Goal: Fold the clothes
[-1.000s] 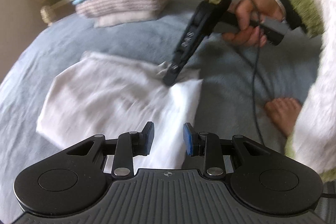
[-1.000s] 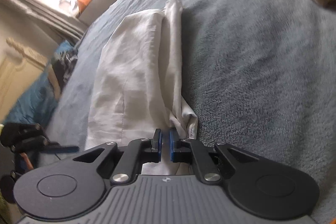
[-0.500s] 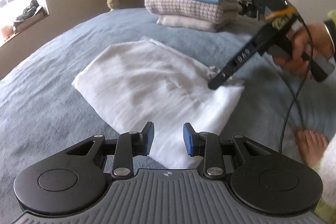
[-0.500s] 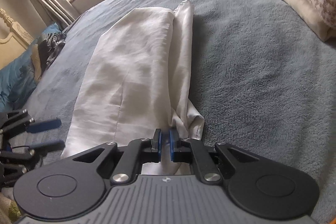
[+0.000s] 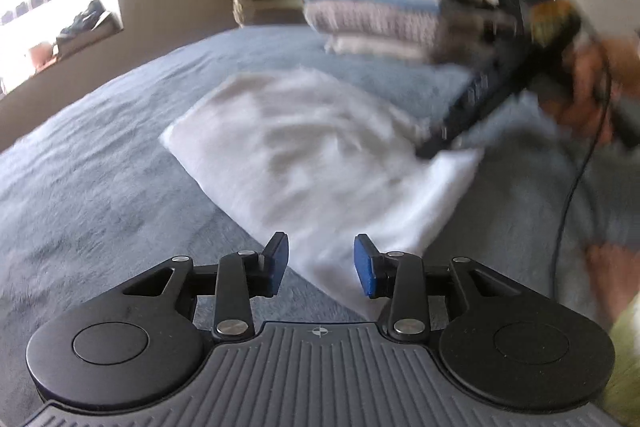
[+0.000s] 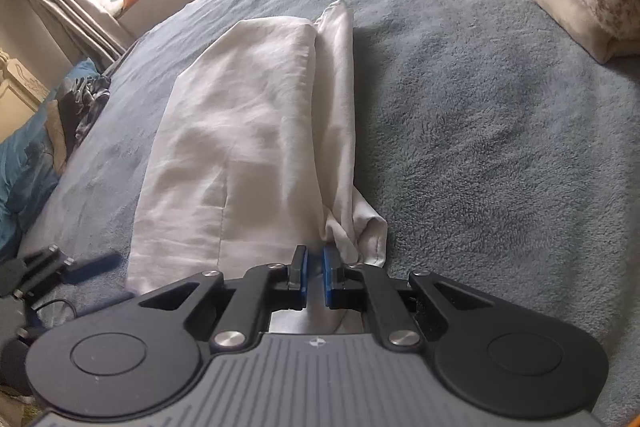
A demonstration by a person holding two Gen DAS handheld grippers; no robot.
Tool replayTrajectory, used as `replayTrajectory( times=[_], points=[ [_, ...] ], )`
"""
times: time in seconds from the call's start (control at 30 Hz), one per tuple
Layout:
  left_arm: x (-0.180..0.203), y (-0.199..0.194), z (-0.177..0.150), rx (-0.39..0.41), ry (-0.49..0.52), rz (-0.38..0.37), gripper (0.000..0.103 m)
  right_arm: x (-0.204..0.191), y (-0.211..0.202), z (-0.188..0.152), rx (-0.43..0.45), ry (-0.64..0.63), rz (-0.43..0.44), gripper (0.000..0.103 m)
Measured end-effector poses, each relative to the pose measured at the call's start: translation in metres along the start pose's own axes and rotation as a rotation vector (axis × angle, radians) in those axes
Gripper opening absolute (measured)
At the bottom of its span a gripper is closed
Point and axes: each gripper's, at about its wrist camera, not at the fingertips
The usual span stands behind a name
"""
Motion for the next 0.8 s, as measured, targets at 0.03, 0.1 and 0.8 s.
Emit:
replayTrajectory(
  times=[0.03,0.1,0.8],
  points=[
    [-0.006,-0.004,0.003,0.018,-0.020,0.000,0.040,0.000,0.000,0.000,0.002,0.001,-0.002,0.007],
    [-0.018,-0.008,0.009,0.051,-0.056,0.012,0.045,-0.001,0.000,-0.001,0.006,0.003,-0.007,0.007],
    [-0.026,0.038,0.014,-0.170,-0.123,0.008,0.049,0.002,-0.001,-0.004,0.029,0.019,0.005,0.007]
  ],
)
Point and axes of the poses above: each gripper's, at about its wrist camera, not at the fingertips, and y roughly the way its jaws point, x to its right, z to its top, and after that the axes turned 11 degrees about z, right-handed
